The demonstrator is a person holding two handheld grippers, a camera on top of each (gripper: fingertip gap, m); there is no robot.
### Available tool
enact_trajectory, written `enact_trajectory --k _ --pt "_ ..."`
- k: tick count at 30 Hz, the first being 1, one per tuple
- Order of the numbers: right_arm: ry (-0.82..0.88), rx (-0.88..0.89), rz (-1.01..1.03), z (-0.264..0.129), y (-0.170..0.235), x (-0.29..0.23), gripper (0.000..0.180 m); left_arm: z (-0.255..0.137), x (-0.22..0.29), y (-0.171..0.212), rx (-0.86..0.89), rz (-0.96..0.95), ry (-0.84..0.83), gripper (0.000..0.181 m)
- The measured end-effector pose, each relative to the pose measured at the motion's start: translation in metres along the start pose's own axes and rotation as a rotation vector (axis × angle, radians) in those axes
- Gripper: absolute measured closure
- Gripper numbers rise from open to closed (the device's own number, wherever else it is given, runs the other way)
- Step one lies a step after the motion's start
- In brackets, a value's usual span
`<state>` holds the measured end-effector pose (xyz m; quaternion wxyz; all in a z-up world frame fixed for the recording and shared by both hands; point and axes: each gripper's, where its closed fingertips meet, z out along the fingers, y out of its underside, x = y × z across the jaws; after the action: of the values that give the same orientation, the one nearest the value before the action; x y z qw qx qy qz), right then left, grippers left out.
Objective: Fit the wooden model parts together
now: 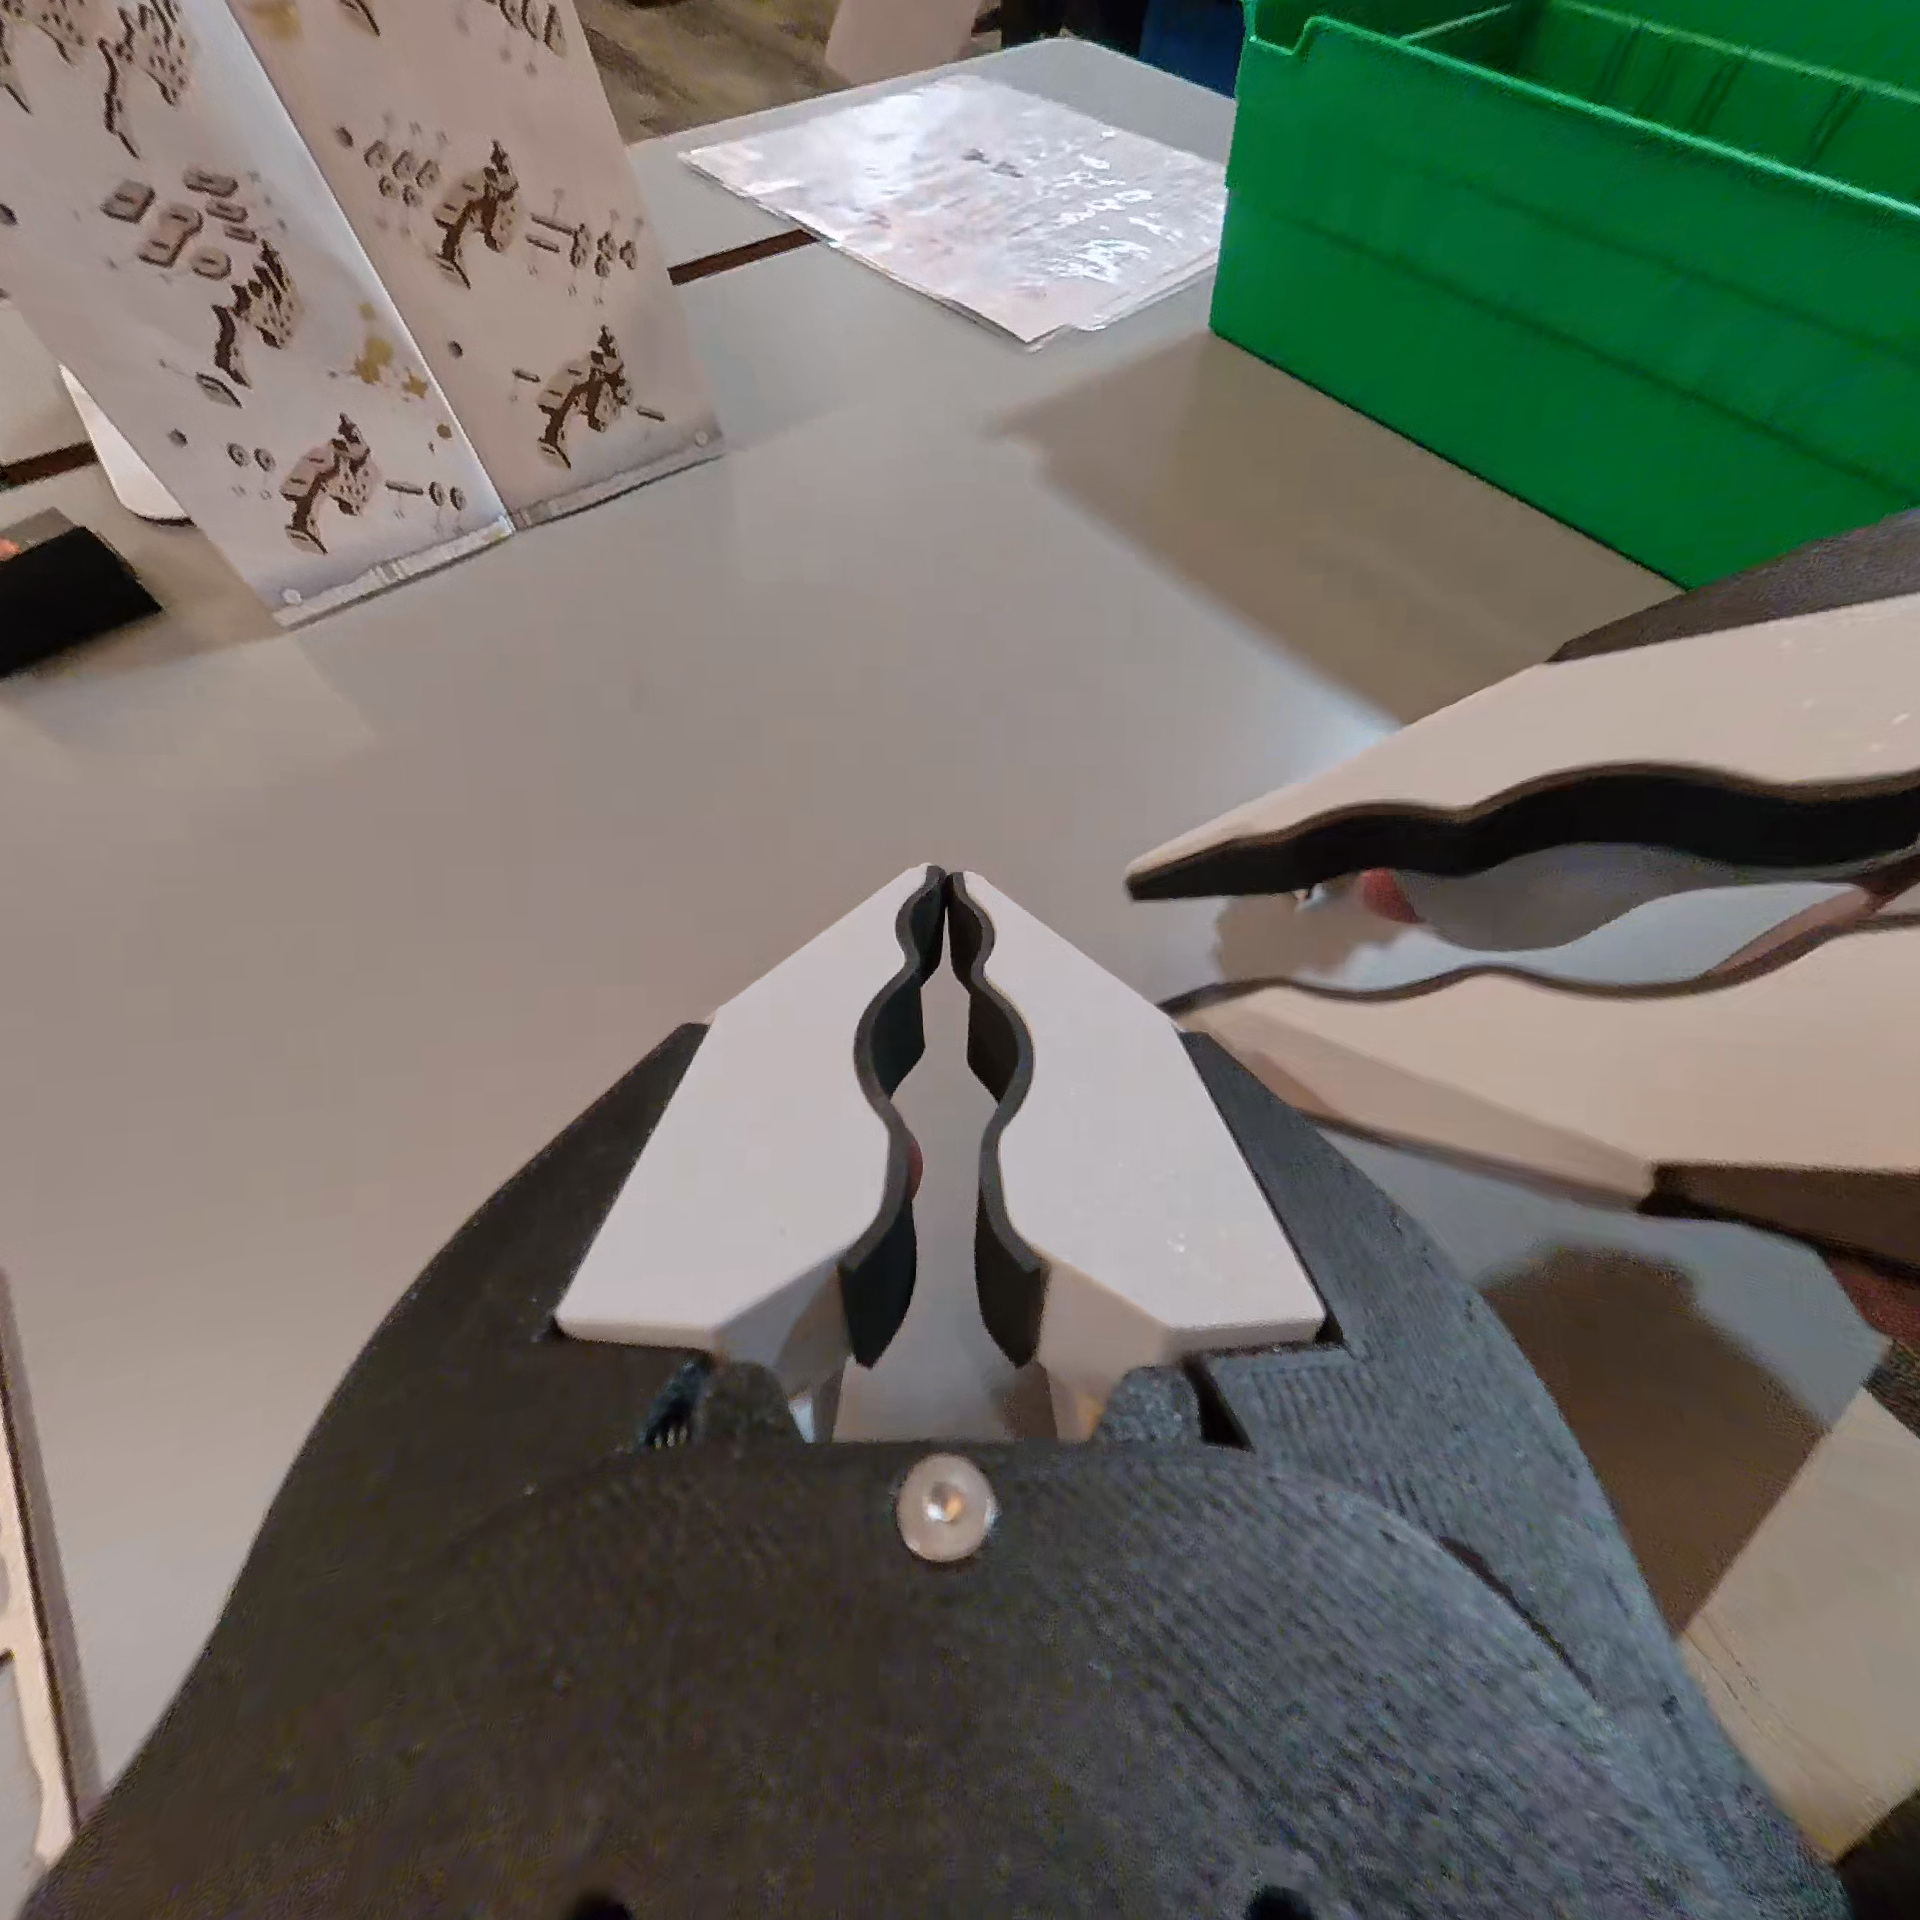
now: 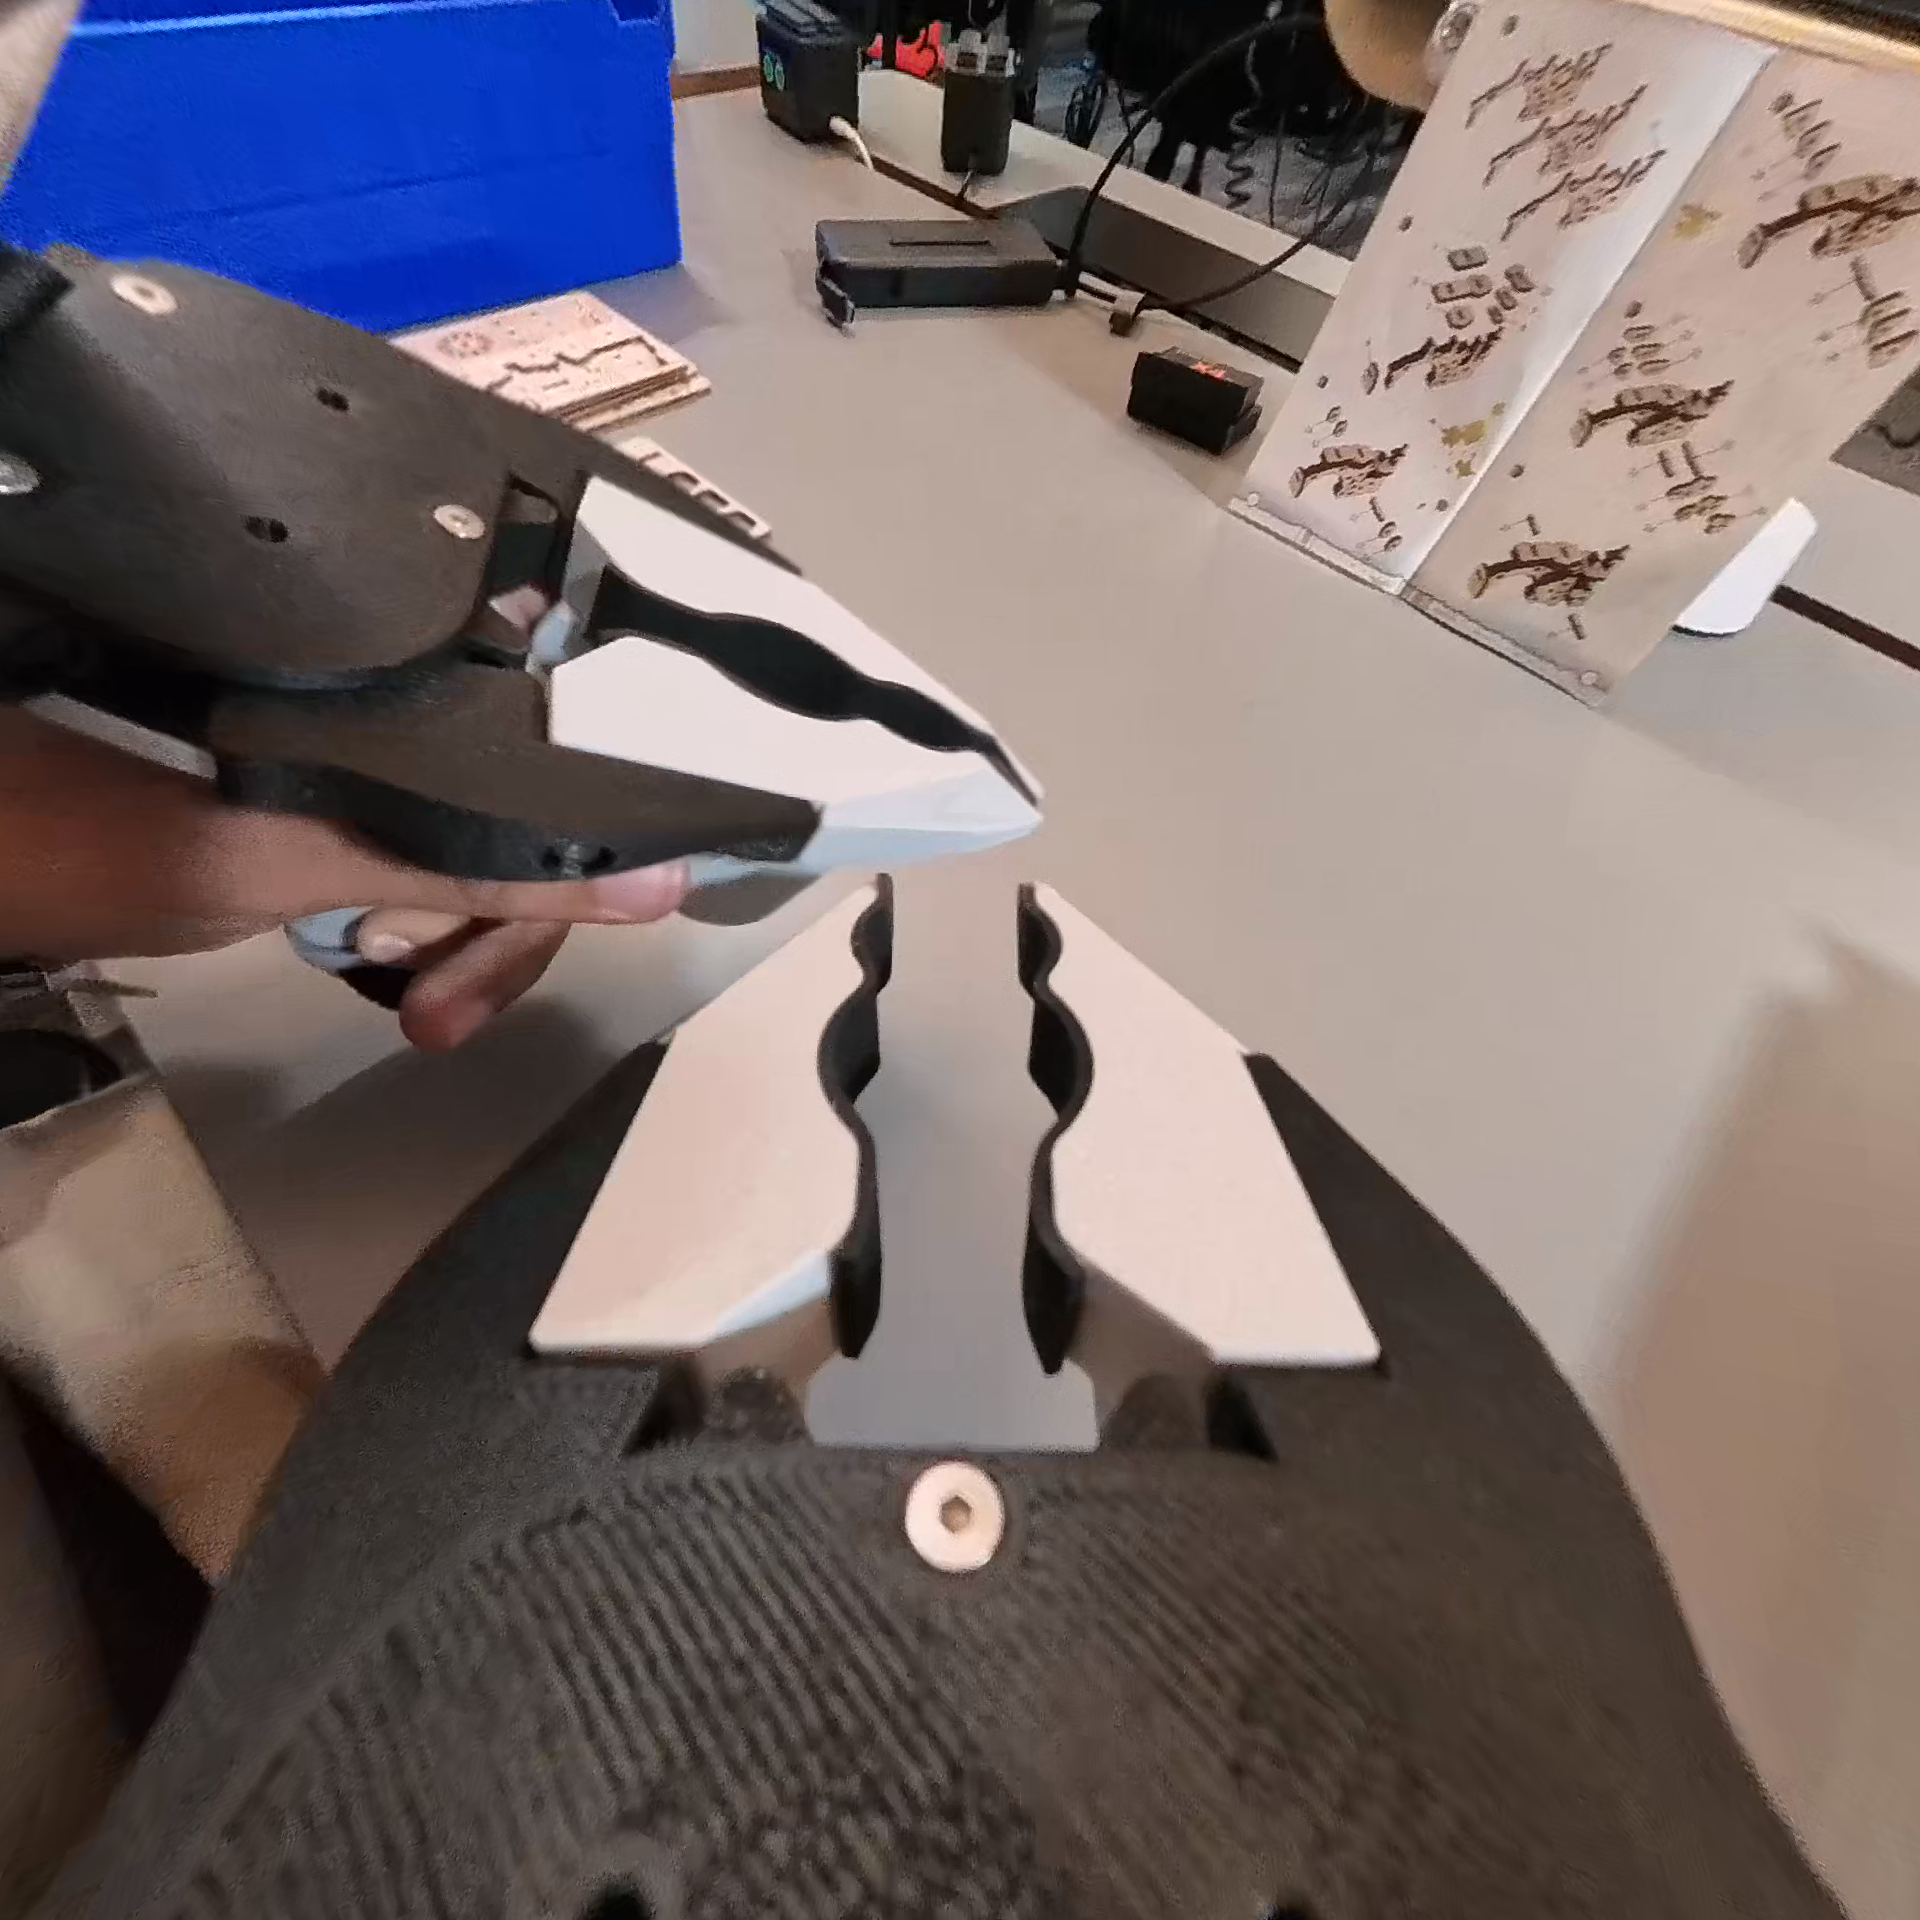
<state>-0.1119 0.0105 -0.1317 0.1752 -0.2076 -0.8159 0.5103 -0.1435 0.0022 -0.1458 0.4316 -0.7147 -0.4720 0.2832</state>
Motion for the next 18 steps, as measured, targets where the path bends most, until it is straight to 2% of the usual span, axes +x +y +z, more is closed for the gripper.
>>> enact_trajectory --k 5,9,13,18 --pt "0.002 0.029 0.033 -0.021 0.008 0.001 0.152 -0.011 0.006 0.018 -0.020 -0.004 0.006 0.181" --pt "-0.047 0.031 0.078 -0.018 0.011 0.000 0.150 -0.015 -0.002 0.030 -0.060 -0.030 -0.015 0.181" --pt "-0.160 0.024 0.142 -0.009 0.013 -0.012 0.147 -0.020 -0.004 0.034 -0.055 -0.100 0.040 0.181" --pt "-0.363 -0.056 0.163 0.007 0.028 -0.054 0.143 -0.016 -0.016 0.029 -0.049 -0.185 0.074 0.181"
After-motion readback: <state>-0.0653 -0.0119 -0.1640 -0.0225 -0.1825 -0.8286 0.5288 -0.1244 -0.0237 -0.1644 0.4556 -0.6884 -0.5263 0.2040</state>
